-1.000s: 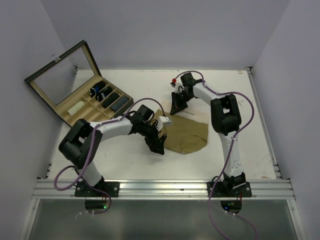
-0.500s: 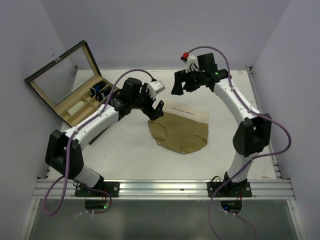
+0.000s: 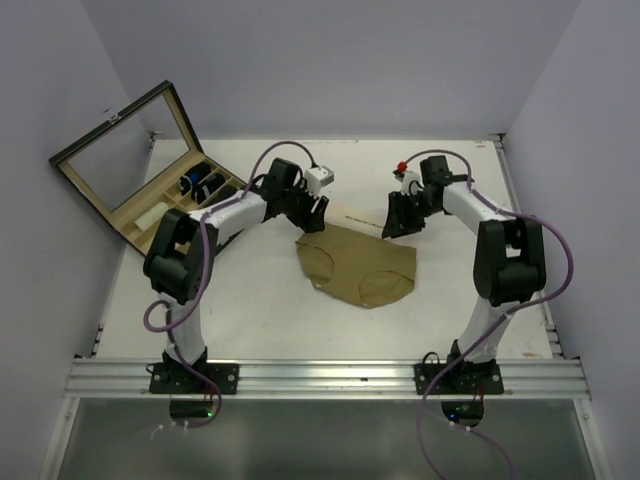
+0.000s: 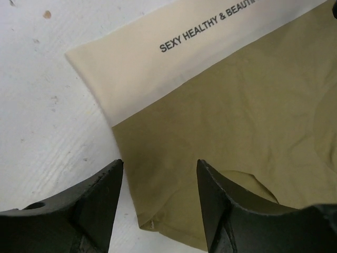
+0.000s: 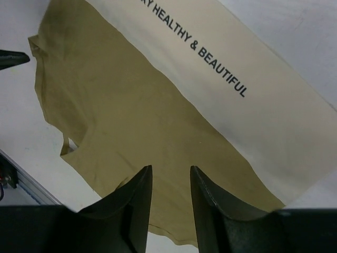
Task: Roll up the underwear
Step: Flatten the underwear
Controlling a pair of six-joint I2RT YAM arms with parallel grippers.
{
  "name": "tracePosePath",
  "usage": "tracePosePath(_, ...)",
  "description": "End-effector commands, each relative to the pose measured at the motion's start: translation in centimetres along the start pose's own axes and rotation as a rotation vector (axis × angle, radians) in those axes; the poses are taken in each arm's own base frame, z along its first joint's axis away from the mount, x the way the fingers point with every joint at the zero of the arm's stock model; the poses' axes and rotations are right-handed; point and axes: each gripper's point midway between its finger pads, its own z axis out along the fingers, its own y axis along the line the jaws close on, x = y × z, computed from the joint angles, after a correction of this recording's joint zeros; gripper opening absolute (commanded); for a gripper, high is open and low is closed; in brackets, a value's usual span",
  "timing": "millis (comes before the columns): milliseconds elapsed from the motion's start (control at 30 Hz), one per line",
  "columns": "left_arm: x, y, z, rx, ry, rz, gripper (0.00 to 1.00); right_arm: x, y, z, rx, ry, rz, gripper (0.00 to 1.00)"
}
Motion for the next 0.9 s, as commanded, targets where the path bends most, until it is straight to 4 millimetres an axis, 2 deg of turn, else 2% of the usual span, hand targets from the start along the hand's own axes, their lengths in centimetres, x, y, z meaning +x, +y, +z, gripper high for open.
tracePosePath(0, -0.6, 0.4, 1.3, 0.013, -0.016, -0.027, 0.61, -0.5, -0.7, 1.2, 0.015, -0.021, -0.026, 0.36)
tracePosePath(133, 1.1, 1.3, 2.6, -0.017, 0.023, -0.051, 0.59, 2.3, -3.0, 3.3, 0.057, 0.042, 0.041, 0.27)
tracePosePath(333, 1.9, 2.3, 4.1, -0.029, 0.06, -0.07, 0.59, 5.3, -3.2, 4.7, 0.028, 0.1, 0.123, 0.19)
tracePosePath(367, 1.2, 2.5, 4.3, -0.034, 0.045, -0.054, 0.59, 5.7, -2.8, 4.8, 0.015, 0.107, 0.138, 0.18)
tracePosePath(433, 1.1, 3.0, 5.0, -0.037, 0.051, -0.04, 0.59, 6.8, -1.4, 4.7, -0.04, 0.128, 0.141, 0.18)
tracePosePath(467, -0.3, 3.4, 5.1, -0.039, 0.038, -0.018, 0.59, 7.0, -0.8, 4.5, -0.056, 0.13, 0.126, 0.19)
tracePosePath(533, -0.2, 3.2, 6.4, 0.012, 0.052, -0.012, 0.59, 7.6, 1.8, 3.6, -0.137, 0.134, 0.093, 0.3)
tracePosePath(567, -1.7, 3.0, 6.6, 0.037, 0.025, 0.02, 0.61, 7.6, 2.9, 3.2, -0.172, 0.13, 0.077, 0.36)
tracePosePath(600, -2.0, 2.6, 6.9, 0.072, 0.021, 0.028, 0.63, 7.7, 4.0, 2.7, -0.206, 0.128, 0.066, 0.43)
tracePosePath(633, -2.2, 2.1, 7.2, 0.112, 0.015, 0.031, 0.66, 6.9, 5.6, 1.5, -0.253, 0.093, 0.037, 0.45)
tracePosePath(667, -3.5, 2.2, 7.1, 0.11, -0.012, 0.039, 0.7, 6.2, 6.2, 0.9, -0.269, 0.071, 0.041, 0.46)
tracePosePath(767, -6.3, 2.2, 5.3, 0.079, -0.1, 0.077, 0.75, 2.4, 6.3, -1.6, -0.263, -0.042, 0.024, 0.47)
tracePosePath(800, -8.5, 1.7, 3.1, 0.056, -0.158, 0.106, 0.76, 1.7, 5.9, -1.9, -0.254, -0.06, 0.026, 0.47)
tracePosePath(833, -9.2, 1.6, 2.1, 0.035, -0.181, 0.115, 0.77, 0.3, 5.4, -2.6, -0.235, -0.091, 0.017, 0.45)
tracePosePath(867, -8.9, 1.3, 1.2, 0.036, -0.17, 0.107, 0.77, 0.6, 4.4, -2.2, -0.213, -0.06, -0.001, 0.42)
